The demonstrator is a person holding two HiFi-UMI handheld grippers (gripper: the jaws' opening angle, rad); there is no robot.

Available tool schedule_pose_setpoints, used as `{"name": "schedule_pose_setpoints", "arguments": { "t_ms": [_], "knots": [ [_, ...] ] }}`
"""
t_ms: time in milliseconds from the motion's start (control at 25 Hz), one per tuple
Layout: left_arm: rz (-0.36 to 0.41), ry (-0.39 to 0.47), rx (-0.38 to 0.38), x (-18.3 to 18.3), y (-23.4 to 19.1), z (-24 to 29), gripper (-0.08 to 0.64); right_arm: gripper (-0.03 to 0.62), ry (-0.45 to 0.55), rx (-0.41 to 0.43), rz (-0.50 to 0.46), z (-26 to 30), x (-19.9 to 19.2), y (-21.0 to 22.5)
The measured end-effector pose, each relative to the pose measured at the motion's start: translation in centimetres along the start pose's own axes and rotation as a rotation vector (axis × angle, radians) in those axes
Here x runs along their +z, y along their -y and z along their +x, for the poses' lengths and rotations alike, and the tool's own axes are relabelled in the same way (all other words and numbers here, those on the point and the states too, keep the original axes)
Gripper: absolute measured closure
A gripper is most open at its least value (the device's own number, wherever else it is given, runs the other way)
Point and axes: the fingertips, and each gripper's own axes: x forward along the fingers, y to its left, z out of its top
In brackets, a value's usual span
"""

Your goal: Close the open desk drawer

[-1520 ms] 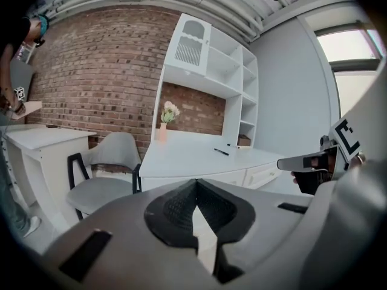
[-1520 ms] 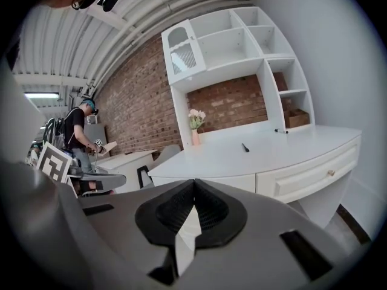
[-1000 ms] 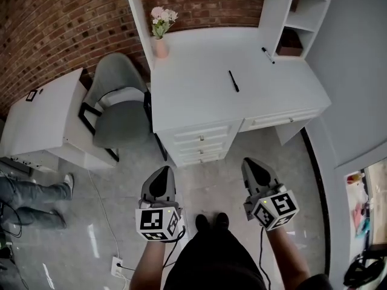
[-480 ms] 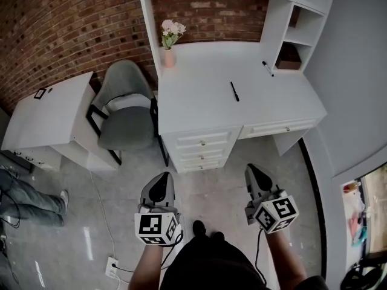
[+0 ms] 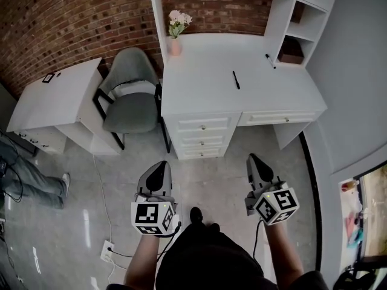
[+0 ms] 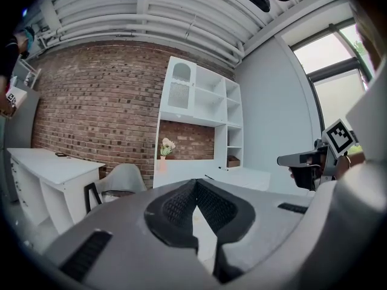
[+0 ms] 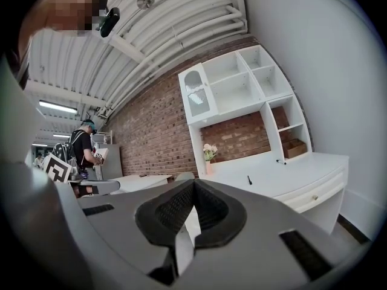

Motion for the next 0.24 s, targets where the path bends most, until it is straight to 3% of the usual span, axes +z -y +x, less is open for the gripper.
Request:
{"name": "schedule_pose_setpoints", "arguments": {
  "t_ms": [240],
  "knots": [
    [-0.004, 0.012, 0.017, 0.5, 1.4, -1.5, 0.551, 0.588, 0.013, 0.001, -0.022, -2.2, 0.8, -0.1]
  ]
}}
